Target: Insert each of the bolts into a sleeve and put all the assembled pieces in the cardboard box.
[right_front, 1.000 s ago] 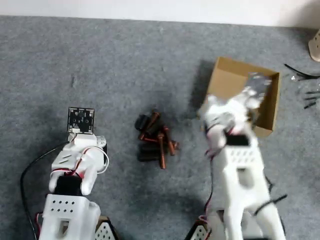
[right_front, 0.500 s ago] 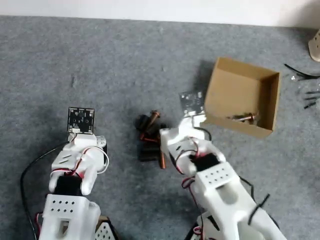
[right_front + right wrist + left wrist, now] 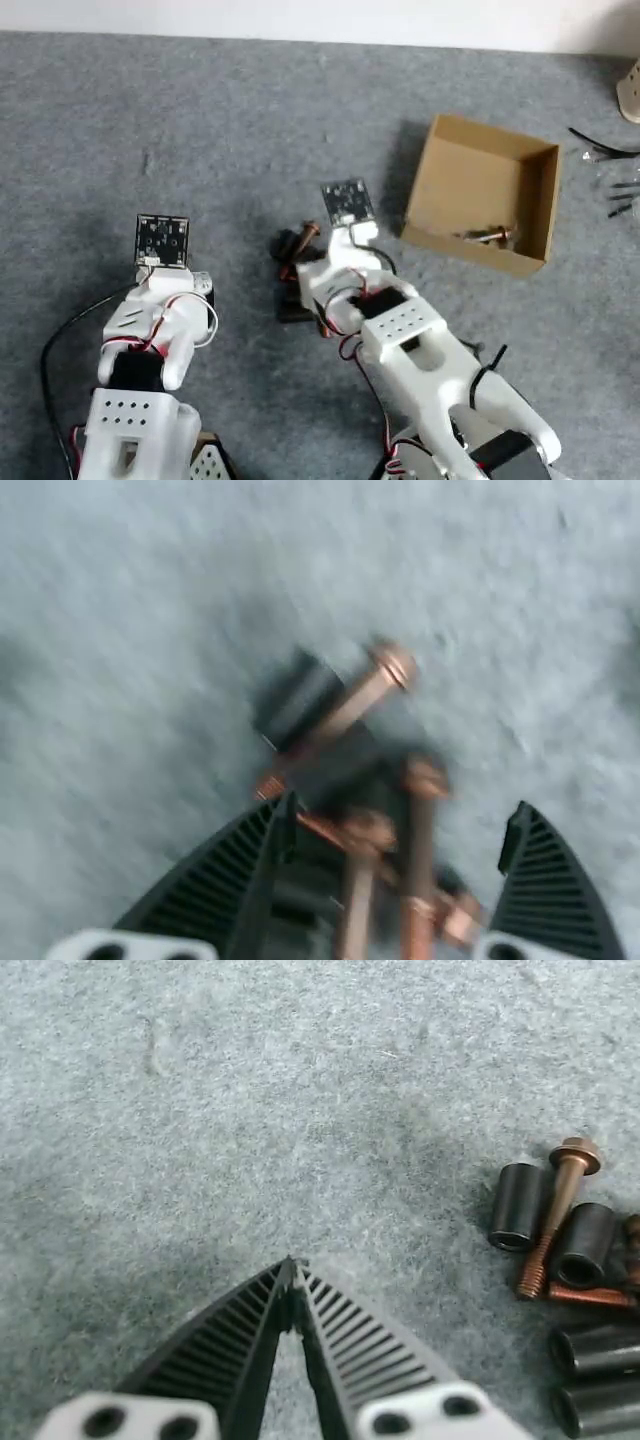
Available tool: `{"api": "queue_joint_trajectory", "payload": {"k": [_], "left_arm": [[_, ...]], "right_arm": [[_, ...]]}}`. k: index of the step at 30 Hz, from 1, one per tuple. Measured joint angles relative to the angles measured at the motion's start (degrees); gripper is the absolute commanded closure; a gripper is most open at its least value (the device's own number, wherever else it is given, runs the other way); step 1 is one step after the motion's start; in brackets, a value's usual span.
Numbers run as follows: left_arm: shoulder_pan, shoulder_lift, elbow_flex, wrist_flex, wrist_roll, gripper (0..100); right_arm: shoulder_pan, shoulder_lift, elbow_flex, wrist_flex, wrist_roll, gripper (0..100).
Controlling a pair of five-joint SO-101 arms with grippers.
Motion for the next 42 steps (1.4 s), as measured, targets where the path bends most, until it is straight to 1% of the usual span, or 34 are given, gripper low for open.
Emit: {"api": "queue_joint_trajectory", "payload": {"k": [6, 10, 12, 20, 27, 31, 33, 37, 42], "left_arm": [[0.0, 0.0, 0.0, -0.4, 0.0, 99], [0.0, 0.0, 0.0, -0.7, 0.0, 99], [0.0, 0.0, 0.0, -0.7, 0.0, 99], [0.0, 0.0, 0.0, -0.7, 0.0, 99], [0.0, 0.0, 0.0, -0.7, 0.0, 99], [0.0, 0.0, 0.0, -0.7, 0.0, 99], [0.0, 0.0, 0.0, -0.7, 0.0, 99], [0.0, 0.0, 0.0, -0.7, 0.0, 99], [0.0, 0.0, 0.0, -0.7, 0.0, 99]], "right_arm": [[-0.7, 0.2, -4.0, 0.0, -15.9, 71.0], [-3.7, 0.2, -4.2, 0.0, -26.4, 71.0], [-4.4, 0.2, -4.2, 0.0, -28.9, 71.0], [-4.5, 1.0, -4.2, 0.0, -30.4, 71.0], [-4.5, 12.1, -8.0, -1.1, -30.4, 71.0], [-4.5, 15.3, -10.7, -1.1, -30.4, 71.1], [-4.5, 16.0, -12.0, -1.1, -30.4, 73.1], [-4.5, 17.9, -13.7, -1.1, -30.4, 82.2], [-4.4, 20.7, -17.6, -1.1, -30.4, 82.4]]}}
